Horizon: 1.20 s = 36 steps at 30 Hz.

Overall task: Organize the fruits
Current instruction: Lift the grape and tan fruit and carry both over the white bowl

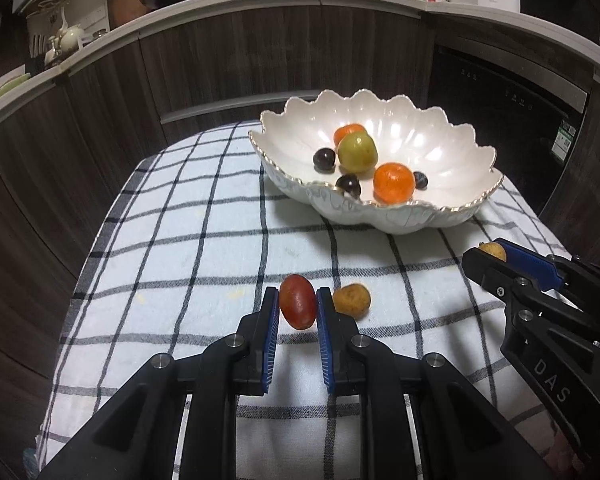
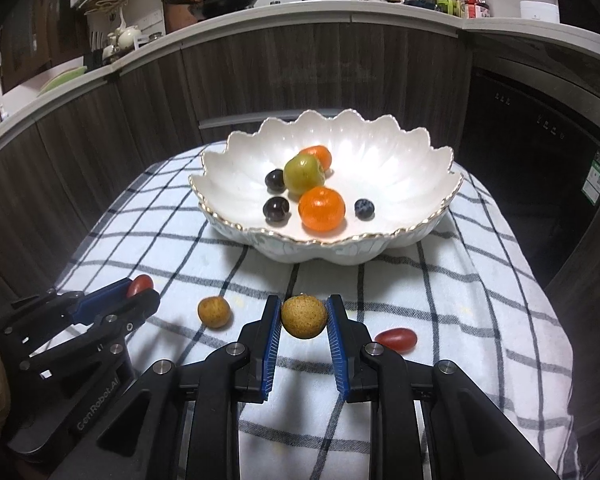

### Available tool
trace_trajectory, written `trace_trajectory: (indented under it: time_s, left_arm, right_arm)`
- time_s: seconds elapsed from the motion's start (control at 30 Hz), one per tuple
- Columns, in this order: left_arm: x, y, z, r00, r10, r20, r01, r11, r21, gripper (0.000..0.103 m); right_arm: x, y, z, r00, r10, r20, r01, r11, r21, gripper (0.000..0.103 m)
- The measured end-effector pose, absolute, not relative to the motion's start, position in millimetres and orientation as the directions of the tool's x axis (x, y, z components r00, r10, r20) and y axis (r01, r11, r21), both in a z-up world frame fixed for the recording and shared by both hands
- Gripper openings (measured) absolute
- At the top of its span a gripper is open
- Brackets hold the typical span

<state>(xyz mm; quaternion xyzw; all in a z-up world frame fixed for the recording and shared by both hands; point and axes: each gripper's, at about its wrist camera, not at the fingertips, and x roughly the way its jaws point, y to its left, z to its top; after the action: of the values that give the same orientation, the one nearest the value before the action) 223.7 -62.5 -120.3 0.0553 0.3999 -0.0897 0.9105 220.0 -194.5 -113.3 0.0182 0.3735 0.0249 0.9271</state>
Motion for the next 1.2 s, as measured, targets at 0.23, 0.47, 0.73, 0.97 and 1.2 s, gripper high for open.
trace_trajectory:
  time_s: [0.23, 0.47, 0.73, 0.97, 1.2]
  left_arm:
    - [226.7, -68.6, -103.0, 0.685, -0.126, -0.717, 0.214, 0.976, 0.033, 0.019]
    - [235.8, -76.2, -87.3, 0.702, -0.134, -0.7, 0.214, 0.976, 0.028, 0.019]
    - [252.4, -85.3, -72.8, 0.714, -0.148, -0.684, 0.218, 0.976, 0.016, 0.019]
    - [270.6, -93.4, -68.9, 0.707, -0.157, -0.689, 0.219, 0.976, 0.003, 0.019]
    - [288.2, -98.9, -71.8, 0.698, -0.156, -0.699, 0.221, 0.975, 0.003, 0.019]
  right_arm:
    - [221.2, -202.7, -97.5, 0.744, 0.049, -0.666, -0.019, 0.999, 0.051, 0.024]
    - [229.8, -213.1, -77.3, 0.773, 0.03, -0.633, -0.009, 0.999, 0.037, 0.024]
    - [245.3, -224.8, -54.8, 0.801, 0.014, -0.598, -0.005, 1.0, 0.017, 0.024]
    - [263.3, -229.8, -41.1, 0.815, 0.009, -0.579, -0.011, 1.0, 0.001, 0.024]
    - [280.8, -235.2, -41.0, 0.814, 0.009, -0.58, -0.014, 1.0, -0.004, 0.024]
